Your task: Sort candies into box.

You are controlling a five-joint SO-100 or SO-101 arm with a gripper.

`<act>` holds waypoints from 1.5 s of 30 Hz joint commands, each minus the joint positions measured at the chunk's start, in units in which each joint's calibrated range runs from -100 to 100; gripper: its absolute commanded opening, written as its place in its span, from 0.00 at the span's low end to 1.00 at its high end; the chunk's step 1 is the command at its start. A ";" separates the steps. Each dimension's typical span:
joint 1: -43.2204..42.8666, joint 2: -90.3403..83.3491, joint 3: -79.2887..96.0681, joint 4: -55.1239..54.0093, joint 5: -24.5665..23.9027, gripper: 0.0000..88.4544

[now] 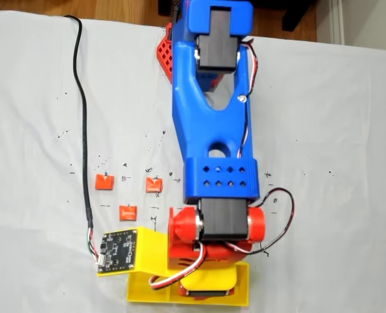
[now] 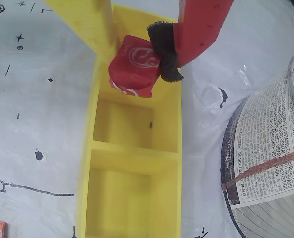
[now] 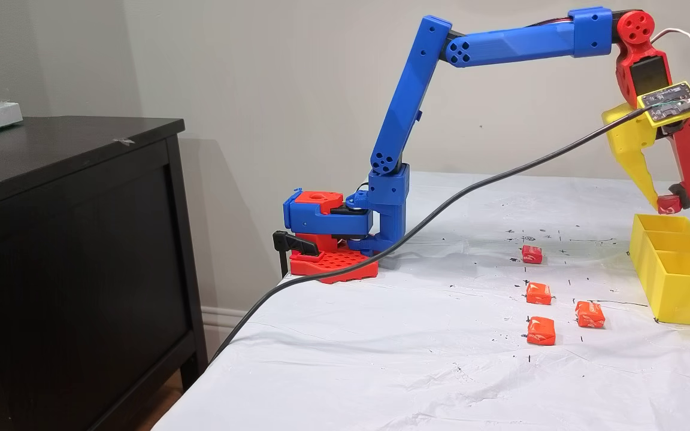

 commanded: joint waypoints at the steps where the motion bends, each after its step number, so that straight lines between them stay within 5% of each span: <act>1: -0.33 -0.04 -6.21 0.72 0.15 0.00; 31: 0.48 18.70 -39.53 19.79 0.54 0.01; 33: 0.57 18.70 -39.90 20.20 0.59 0.03; 36: 0.66 18.37 -39.44 20.78 0.68 0.18; 45: 0.57 17.26 -37.71 20.94 0.63 0.29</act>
